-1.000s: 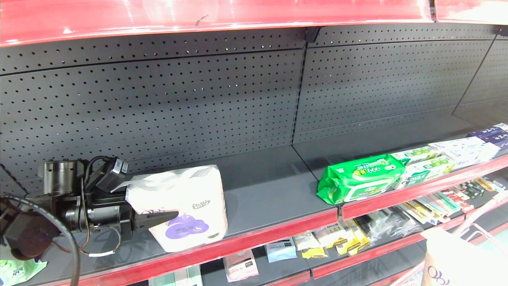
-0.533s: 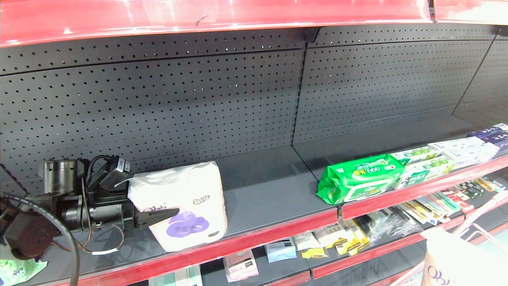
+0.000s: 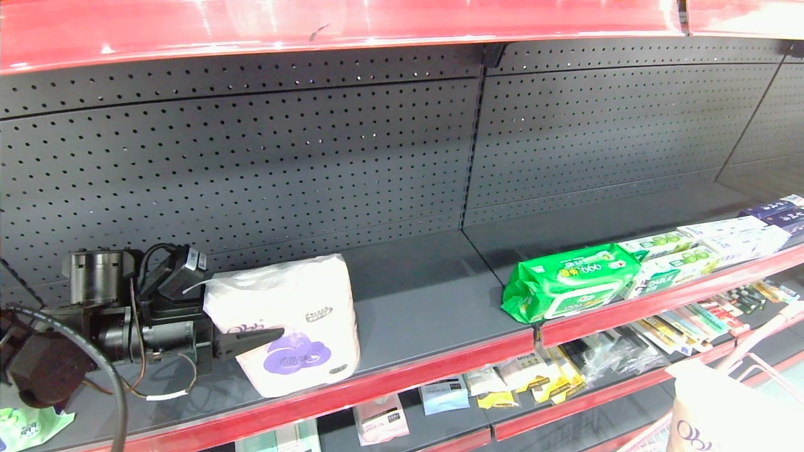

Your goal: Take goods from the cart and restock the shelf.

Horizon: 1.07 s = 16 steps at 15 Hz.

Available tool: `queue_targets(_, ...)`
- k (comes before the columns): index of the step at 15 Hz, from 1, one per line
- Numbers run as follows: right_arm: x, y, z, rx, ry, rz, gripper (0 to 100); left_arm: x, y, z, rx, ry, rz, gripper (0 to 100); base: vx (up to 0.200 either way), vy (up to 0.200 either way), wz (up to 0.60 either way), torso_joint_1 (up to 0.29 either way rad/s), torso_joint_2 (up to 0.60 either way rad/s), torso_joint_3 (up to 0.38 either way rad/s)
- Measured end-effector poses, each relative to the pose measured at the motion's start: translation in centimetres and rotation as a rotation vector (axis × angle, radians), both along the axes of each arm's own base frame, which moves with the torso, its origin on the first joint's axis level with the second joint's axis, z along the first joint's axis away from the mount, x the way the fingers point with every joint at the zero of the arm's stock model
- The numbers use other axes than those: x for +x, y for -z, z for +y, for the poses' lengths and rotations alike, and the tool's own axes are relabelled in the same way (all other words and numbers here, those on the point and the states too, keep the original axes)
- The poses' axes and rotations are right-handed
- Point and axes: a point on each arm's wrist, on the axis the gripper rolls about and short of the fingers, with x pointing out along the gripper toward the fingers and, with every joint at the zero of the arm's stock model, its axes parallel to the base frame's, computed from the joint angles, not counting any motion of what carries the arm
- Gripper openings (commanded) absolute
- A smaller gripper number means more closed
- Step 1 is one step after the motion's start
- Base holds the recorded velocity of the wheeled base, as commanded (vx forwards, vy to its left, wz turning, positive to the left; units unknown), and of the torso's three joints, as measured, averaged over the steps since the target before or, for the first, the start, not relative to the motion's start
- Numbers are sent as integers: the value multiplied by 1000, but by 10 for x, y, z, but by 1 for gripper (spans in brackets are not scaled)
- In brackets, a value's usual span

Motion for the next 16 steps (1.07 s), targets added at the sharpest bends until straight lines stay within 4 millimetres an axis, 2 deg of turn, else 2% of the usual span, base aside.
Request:
queue_targets(8, 0, 0, 0, 0, 0, 0, 0, -5, 0, -2, -3, 14, 3, 0, 0, 0, 0, 0, 0, 0)
queue_targets(9, 0, 0, 0, 0, 0, 0, 0, -6, 0, -2, -4, 14, 3, 100, 0, 0, 0, 0, 0, 0)
queue_targets(16, 0, 0, 0, 0, 0, 0, 0, -6, 0, -2, -5, 14, 3, 100, 0, 0, 0, 0, 0, 0)
